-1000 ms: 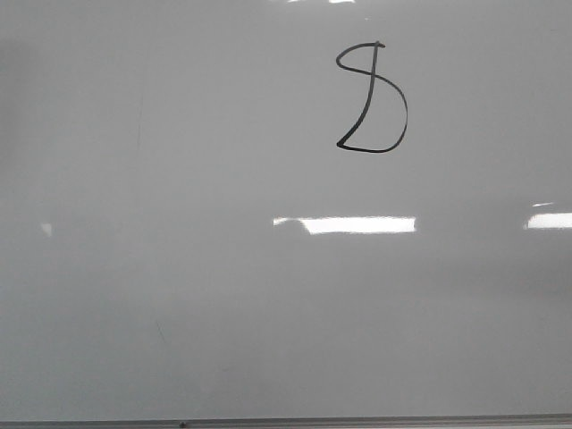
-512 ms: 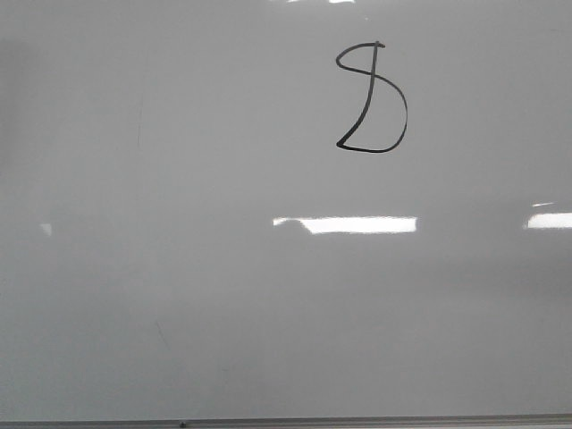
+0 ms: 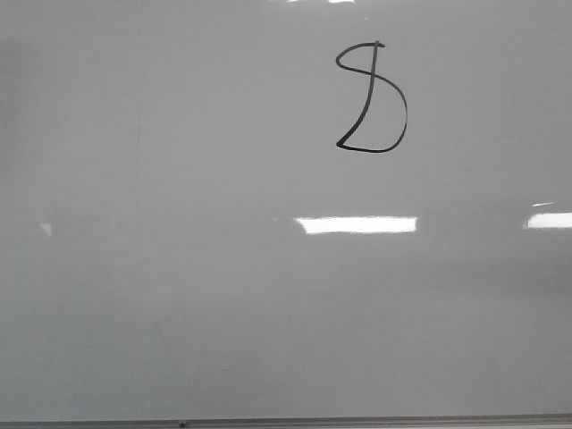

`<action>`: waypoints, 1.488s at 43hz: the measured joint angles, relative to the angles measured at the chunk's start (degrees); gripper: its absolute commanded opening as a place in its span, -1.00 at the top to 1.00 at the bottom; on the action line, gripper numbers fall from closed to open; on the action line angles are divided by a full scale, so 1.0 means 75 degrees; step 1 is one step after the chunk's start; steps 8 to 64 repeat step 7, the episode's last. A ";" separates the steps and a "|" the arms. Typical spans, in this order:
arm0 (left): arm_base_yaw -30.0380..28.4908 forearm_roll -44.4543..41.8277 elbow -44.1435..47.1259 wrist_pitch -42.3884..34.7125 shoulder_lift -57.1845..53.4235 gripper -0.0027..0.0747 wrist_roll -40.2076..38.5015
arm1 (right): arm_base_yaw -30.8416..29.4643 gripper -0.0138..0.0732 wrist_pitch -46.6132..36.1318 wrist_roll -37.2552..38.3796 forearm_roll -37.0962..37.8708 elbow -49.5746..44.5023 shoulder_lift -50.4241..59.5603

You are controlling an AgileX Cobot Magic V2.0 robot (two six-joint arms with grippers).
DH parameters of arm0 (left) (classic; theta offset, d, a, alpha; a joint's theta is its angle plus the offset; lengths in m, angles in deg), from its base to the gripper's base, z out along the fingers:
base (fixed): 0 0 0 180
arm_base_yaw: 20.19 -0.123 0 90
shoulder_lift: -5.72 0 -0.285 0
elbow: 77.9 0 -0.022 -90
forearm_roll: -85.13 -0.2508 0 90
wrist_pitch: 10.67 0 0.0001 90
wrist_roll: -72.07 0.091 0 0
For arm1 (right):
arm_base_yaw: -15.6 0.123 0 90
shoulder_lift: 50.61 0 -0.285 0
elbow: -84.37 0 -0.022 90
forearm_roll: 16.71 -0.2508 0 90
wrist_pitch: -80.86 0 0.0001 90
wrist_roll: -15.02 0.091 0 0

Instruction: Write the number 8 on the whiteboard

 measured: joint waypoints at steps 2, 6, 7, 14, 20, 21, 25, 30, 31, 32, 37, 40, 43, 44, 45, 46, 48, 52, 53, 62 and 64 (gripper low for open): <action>0.0000 0.0000 0.0000 0.0000 0.0000 0.99 0.0000 | 0.0000 0.84 0.0000 0.0000 0.0000 0.0000 0.0000; 0.0000 0.0000 0.0000 0.0000 0.0000 0.99 0.0000 | 0.0000 0.84 0.0000 0.0000 0.0000 0.0000 0.0000; 0.0000 0.0000 0.0000 0.0000 0.0000 0.99 0.0000 | 0.0000 0.84 0.0000 0.0000 0.0000 0.0000 0.0000; 0.0000 0.0000 0.0000 0.0000 0.0000 0.99 0.0000 | 0.0000 0.84 0.0000 0.0000 0.0000 0.0000 0.0000; 0.0000 0.0000 0.0000 0.0000 0.0000 0.99 0.0000 | 0.0000 0.84 0.0000 0.0000 0.0000 0.0000 0.0000; 0.0000 0.0000 0.0000 0.0000 0.0000 0.99 0.0000 | 0.0000 0.84 0.0000 0.0000 0.0000 0.0000 0.0000; 0.0000 0.0000 0.0000 0.0000 0.0000 0.99 0.0000 | 0.0000 0.84 0.0000 0.0000 0.0000 0.0000 0.0000; 0.0000 0.0000 0.0000 0.0000 0.0000 0.99 0.0000 | 0.0000 0.84 0.0000 0.0000 0.0000 0.0000 0.0000; 0.0000 0.0000 0.0000 0.0000 0.0000 0.99 0.0000 | 0.0000 0.84 0.0000 0.0000 0.0000 0.0000 0.0000; 0.0000 0.0000 0.0000 0.0000 0.0000 0.99 0.0000 | 0.0000 0.84 0.0000 0.0000 0.0000 0.0000 0.0000; 0.0000 0.0000 0.0000 0.0000 0.0000 0.99 0.0000 | 0.0000 0.84 0.0000 0.0000 0.0000 0.0000 0.0000; 0.0000 0.0000 0.0000 0.0000 0.0000 0.99 0.0000 | 0.0000 0.84 0.0000 0.0000 0.0000 0.0000 0.0000; 0.0000 0.0000 0.0000 0.0000 0.0000 0.99 0.0000 | 0.0000 0.84 0.0000 0.0000 0.0000 0.0000 0.0000; 0.0000 0.0000 0.0000 0.0000 0.0000 0.99 0.0000 | 0.0000 0.84 0.0000 0.0000 0.0000 0.0000 0.0000; 0.0000 0.0000 0.0000 0.0000 0.0000 0.99 0.0000 | 0.0000 0.84 0.0000 0.0000 0.0000 0.0000 0.0000; 0.0000 0.0000 0.0000 0.0000 0.0000 0.99 0.0000 | 0.0000 0.84 0.0000 0.0000 0.0000 0.0000 0.0000; 0.0000 0.0000 0.0000 0.0000 0.0000 0.99 0.0000 | 0.0000 0.84 0.0000 0.0000 0.0000 0.0000 0.0000; 0.0000 0.0000 0.0000 0.0000 0.0000 0.99 0.0000 | 0.0000 0.84 0.0000 0.0000 0.0000 0.0000 0.0000; 0.0000 0.0000 0.0000 0.0000 0.0000 0.99 0.0000 | 0.0000 0.84 0.0000 0.0000 0.0000 0.0000 0.0000; 0.0000 0.0000 0.0000 0.0000 0.0000 0.99 0.0000 | 0.0000 0.84 0.0000 0.0000 0.0000 0.0000 0.0000; 0.0000 0.0000 0.0000 0.0000 0.0000 0.99 0.0000 | 0.0000 0.84 0.0000 0.0000 0.0000 0.0000 0.0000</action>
